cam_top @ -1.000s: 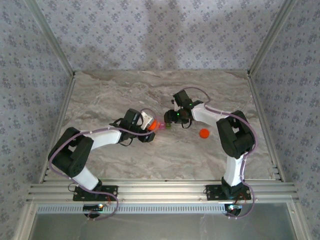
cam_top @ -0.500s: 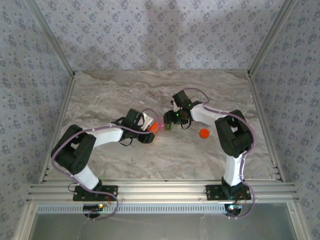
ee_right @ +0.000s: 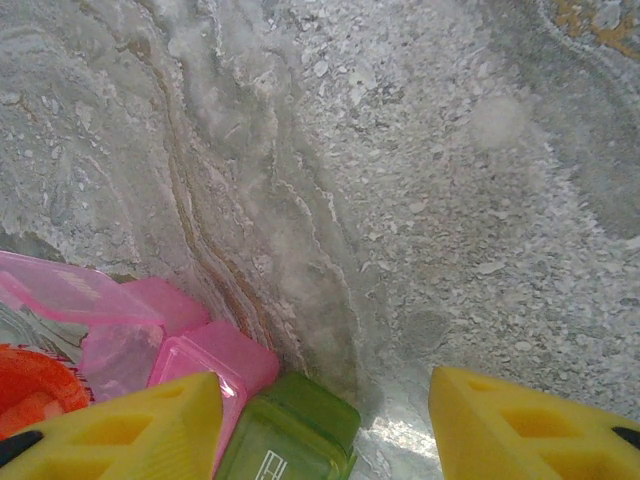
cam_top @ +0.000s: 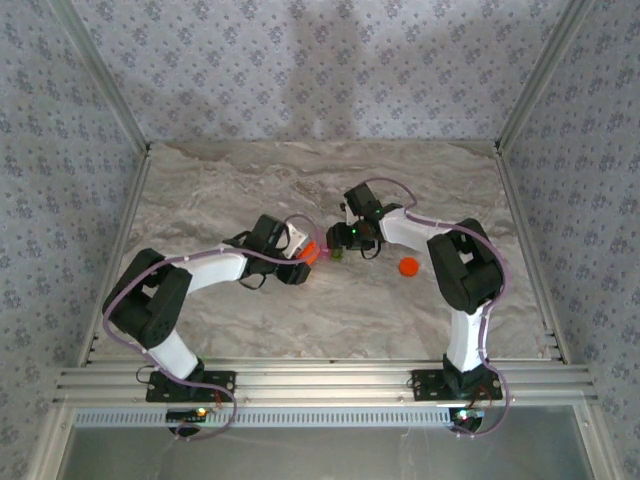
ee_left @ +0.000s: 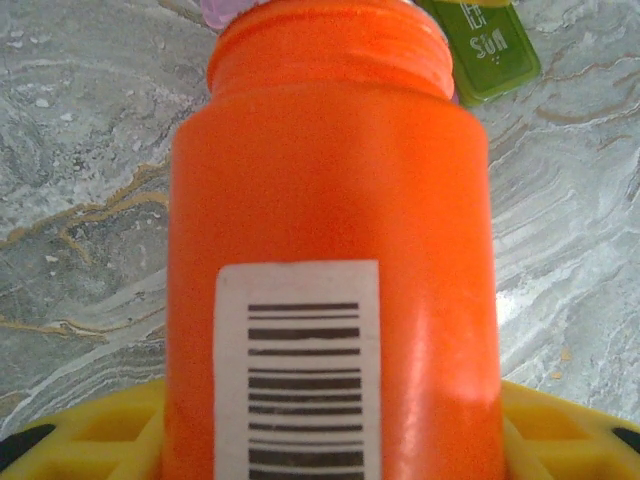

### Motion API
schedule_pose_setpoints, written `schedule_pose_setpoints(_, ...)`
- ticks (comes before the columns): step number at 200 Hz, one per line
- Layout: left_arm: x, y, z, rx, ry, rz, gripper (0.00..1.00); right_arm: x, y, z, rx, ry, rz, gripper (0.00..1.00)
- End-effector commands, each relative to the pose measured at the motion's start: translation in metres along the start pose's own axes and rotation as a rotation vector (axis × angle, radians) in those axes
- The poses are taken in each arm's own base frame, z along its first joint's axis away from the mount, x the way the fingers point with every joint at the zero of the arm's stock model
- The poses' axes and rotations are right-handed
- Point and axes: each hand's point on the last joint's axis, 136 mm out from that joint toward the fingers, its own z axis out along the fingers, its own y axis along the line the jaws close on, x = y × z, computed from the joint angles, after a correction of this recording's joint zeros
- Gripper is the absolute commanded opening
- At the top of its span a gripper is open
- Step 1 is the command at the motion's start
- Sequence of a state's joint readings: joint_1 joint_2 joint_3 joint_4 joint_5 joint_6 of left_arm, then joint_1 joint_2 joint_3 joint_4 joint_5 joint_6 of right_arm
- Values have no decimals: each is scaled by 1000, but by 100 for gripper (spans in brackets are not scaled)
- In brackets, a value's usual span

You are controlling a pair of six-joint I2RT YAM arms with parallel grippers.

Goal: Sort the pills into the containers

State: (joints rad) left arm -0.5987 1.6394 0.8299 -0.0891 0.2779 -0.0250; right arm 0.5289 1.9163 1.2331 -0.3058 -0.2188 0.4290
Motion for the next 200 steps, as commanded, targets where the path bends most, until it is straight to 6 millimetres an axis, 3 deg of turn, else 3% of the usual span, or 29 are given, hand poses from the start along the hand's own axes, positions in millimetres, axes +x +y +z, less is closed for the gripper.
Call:
schedule_pose_setpoints(1,-10,-4,-3,2,-3,32,0,10,1,4,-5,28,2,58)
schedule_pose_setpoints(200,-6,3,-2,-36,115,54,0,13,-2,11,-4,39,10,57)
